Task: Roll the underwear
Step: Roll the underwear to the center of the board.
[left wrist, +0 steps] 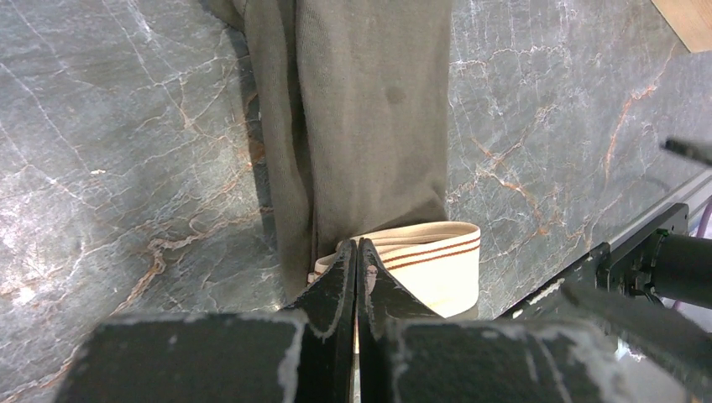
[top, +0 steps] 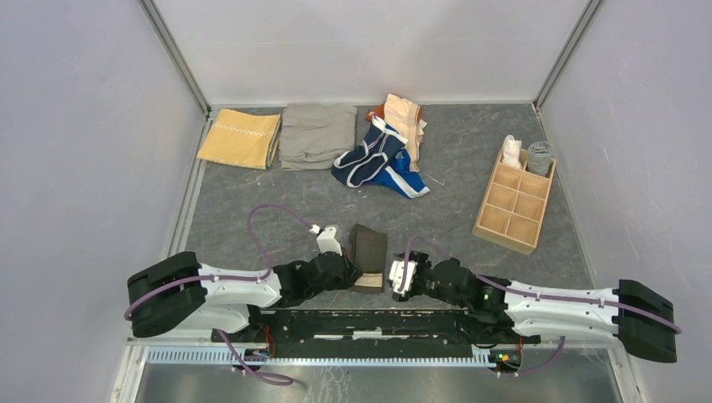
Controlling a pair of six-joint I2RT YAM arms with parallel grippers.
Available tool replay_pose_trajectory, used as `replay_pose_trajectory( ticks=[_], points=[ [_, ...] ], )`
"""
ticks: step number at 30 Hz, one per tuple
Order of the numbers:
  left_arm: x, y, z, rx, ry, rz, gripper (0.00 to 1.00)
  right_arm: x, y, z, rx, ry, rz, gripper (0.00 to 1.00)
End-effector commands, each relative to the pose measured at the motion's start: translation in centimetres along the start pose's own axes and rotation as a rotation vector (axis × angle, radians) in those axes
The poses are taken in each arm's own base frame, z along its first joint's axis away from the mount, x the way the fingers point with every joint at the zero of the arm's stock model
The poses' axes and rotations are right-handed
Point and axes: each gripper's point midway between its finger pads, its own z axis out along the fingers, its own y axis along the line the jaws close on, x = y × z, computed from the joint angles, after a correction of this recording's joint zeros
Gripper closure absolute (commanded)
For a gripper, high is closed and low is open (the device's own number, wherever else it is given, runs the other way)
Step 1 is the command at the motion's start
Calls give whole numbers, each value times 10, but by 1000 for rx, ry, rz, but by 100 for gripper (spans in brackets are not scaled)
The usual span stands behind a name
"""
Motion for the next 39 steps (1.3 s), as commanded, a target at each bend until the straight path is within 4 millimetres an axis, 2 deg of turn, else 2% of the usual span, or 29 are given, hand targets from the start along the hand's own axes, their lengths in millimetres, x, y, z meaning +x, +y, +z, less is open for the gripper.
replay_pose_trajectory(
  ticks=[1, 6, 11, 24, 29, 39],
  points=[
    [41, 68, -9, -212, 133, 71, 98, -21, 9, 0, 10, -74, -111, 30],
    [45, 76, -11, -230, 142, 68, 98, -26, 38, 4, -14, -38, -256, 27],
    [46, 76, -11, -230, 149, 78, 98, -24, 53, 11, -55, -16, -338, 31],
    [49, 78, -9, -251, 170, 96, 98, -21, 70, 28, -120, 1, -407, 40],
    [49, 78, -10, -247, 178, 106, 98, -18, 71, 31, -106, -6, -396, 40],
    [53, 80, -8, -258, 195, 110, 98, 3, 70, 38, -88, 55, -445, 45]
  ],
)
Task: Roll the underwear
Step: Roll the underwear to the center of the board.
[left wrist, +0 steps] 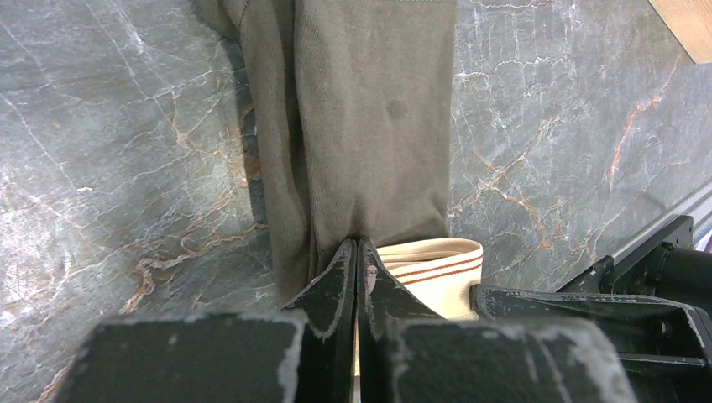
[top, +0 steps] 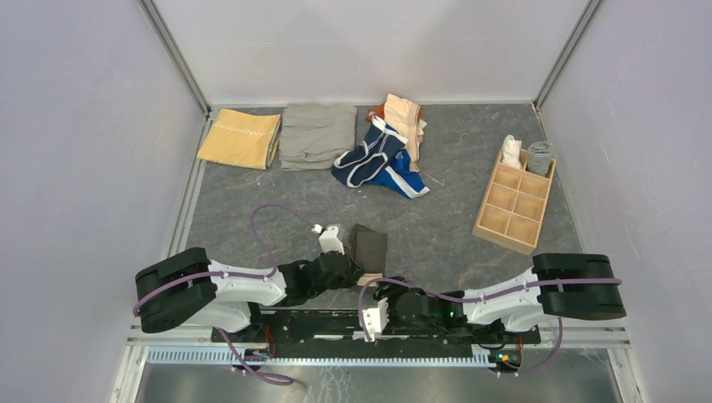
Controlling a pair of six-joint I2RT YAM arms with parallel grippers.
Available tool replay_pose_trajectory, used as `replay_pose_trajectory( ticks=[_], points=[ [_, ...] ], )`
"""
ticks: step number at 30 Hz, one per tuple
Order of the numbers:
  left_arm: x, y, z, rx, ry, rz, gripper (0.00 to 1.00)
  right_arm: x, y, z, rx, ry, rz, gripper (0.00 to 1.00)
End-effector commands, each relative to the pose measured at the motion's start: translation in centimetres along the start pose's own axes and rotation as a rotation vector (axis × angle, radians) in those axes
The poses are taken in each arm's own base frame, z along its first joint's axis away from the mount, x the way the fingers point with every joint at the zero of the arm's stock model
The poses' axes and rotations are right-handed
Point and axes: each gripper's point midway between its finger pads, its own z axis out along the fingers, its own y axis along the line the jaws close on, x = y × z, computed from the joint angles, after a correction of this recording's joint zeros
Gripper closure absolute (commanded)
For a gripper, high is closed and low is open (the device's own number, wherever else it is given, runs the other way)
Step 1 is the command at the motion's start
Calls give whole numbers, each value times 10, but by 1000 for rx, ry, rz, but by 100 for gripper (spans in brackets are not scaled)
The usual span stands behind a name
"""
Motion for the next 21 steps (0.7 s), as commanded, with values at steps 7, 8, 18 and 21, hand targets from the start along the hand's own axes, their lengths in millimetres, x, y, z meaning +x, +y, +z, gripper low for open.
replay_pose_trajectory(
  ticks=[7, 8, 18, 21],
  points=[
    [50, 80, -17, -243, 193, 114, 98, 4, -10, 7, 54, 14, 4, 45],
    [51, 80, -17, -244, 194, 115, 98, 6, -9, 7, 52, 21, 4, 46],
    [53, 80, -16, -243, 206, 120, 98, 14, -4, 14, 22, 53, -5, 62],
    [54, 80, -16, -240, 214, 123, 98, 13, -3, 15, 12, 51, 1, 67]
  ],
)
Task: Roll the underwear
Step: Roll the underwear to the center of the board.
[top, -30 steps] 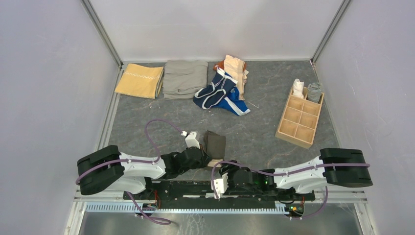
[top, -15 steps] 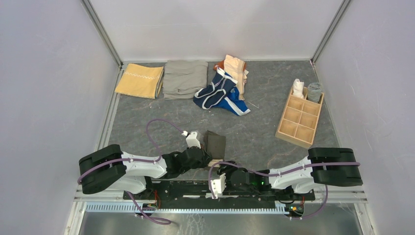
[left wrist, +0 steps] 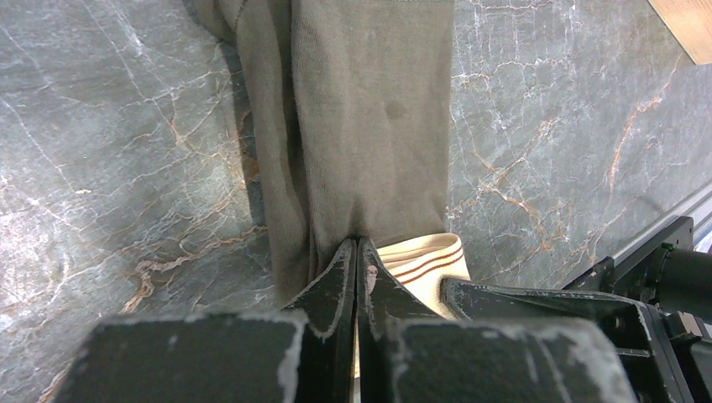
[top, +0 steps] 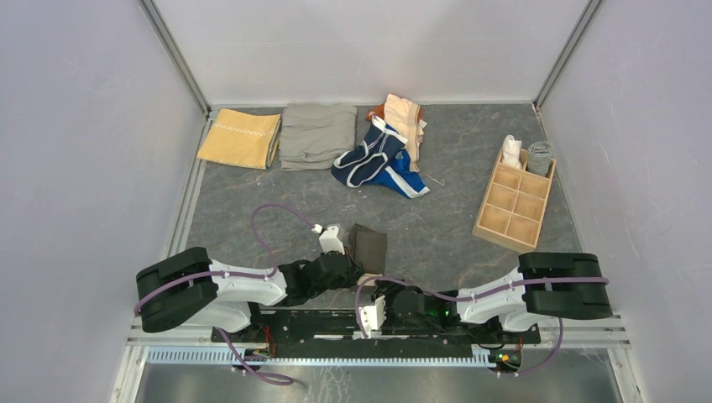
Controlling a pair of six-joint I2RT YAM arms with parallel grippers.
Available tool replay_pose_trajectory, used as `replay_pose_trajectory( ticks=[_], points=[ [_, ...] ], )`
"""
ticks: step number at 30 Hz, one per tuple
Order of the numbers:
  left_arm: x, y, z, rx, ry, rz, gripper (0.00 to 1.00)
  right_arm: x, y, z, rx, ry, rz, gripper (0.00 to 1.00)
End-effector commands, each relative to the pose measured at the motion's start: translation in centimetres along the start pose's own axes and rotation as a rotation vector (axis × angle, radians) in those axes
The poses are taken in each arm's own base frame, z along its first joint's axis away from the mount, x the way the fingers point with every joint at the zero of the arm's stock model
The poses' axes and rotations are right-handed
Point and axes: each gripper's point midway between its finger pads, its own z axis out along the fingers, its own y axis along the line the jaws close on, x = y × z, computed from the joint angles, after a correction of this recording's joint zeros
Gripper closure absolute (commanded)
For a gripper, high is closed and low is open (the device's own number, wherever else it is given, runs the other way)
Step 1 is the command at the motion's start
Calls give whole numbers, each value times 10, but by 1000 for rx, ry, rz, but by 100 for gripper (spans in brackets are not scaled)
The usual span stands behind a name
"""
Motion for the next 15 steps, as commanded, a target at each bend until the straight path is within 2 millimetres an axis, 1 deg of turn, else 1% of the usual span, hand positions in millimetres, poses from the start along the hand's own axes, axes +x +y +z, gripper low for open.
replay_pose_trajectory(
  ticks=[1, 5, 6, 7, 8, 9, 12, 15],
  points=[
    [54, 80, -17, -237, 216, 123, 98, 4, 1, 5, -19, 21, 10, 70],
    [56, 79, -17, -227, 216, 115, 98, 4, 1, 4, -28, 19, 26, 77],
    [55, 78, -17, -223, 214, 113, 98, 4, 2, 4, -33, 21, 31, 80],
    [55, 78, -18, -223, 211, 111, 98, 4, 2, 5, -41, 21, 33, 86],
    [54, 79, -18, -226, 206, 108, 98, 5, 5, 5, -54, 25, 38, 96],
    [52, 79, -19, -230, 196, 99, 98, 4, 8, 6, -80, 30, 43, 100],
    [48, 79, -24, -225, 169, 46, 98, 0, 17, 8, -159, 43, 65, 100],
    [44, 79, -29, -206, 141, 10, 98, -2, 21, 5, -207, 49, 113, 100]
  ],
)
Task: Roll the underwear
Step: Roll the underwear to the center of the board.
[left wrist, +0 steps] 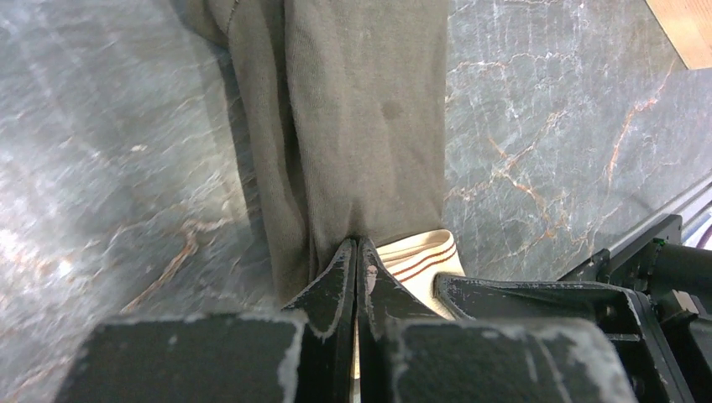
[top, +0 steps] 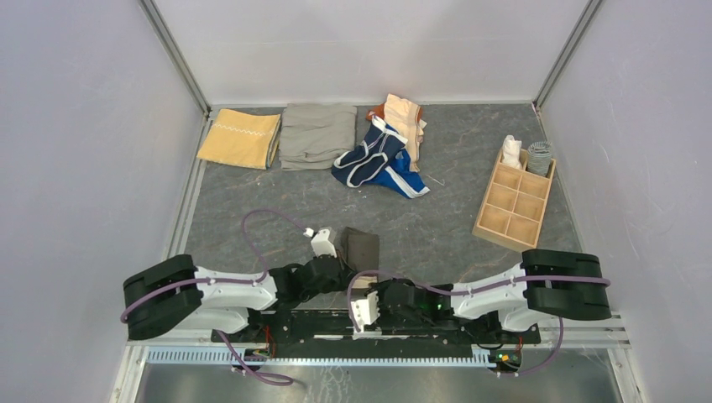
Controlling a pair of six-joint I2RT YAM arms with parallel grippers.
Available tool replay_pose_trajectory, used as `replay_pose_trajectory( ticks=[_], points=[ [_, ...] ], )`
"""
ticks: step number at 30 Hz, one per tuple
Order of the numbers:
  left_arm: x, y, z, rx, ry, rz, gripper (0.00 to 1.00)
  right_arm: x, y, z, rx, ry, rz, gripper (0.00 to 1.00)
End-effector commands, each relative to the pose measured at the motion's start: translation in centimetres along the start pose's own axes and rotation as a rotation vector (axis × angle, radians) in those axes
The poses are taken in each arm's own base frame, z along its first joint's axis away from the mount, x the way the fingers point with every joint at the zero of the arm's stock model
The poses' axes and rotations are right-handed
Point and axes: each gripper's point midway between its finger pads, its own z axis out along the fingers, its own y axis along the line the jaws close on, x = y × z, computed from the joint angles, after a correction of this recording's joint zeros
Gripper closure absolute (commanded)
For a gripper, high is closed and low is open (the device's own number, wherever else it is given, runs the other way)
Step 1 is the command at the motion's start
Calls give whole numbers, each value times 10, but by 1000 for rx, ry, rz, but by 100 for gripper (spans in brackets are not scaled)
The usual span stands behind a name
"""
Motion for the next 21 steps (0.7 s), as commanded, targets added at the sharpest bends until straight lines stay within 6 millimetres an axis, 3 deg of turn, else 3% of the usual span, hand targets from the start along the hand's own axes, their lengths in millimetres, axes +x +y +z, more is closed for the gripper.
replay_pose_trajectory(
  ticks=[1, 7, 14, 21],
  points=[
    [39, 73, -22, -217, 136, 41, 98, 6, 19, -2, -133, 39, 99, 100],
    [17, 64, -29, -229, 73, 58, 98, 1, 29, -3, -327, 31, 255, 100],
    [10, 62, -33, -234, 51, 49, 98, -11, 33, -6, -521, 42, 367, 100],
    [-24, 41, -49, -198, -51, 31, 98, -13, 37, -14, -662, 75, 495, 100]
  ],
)
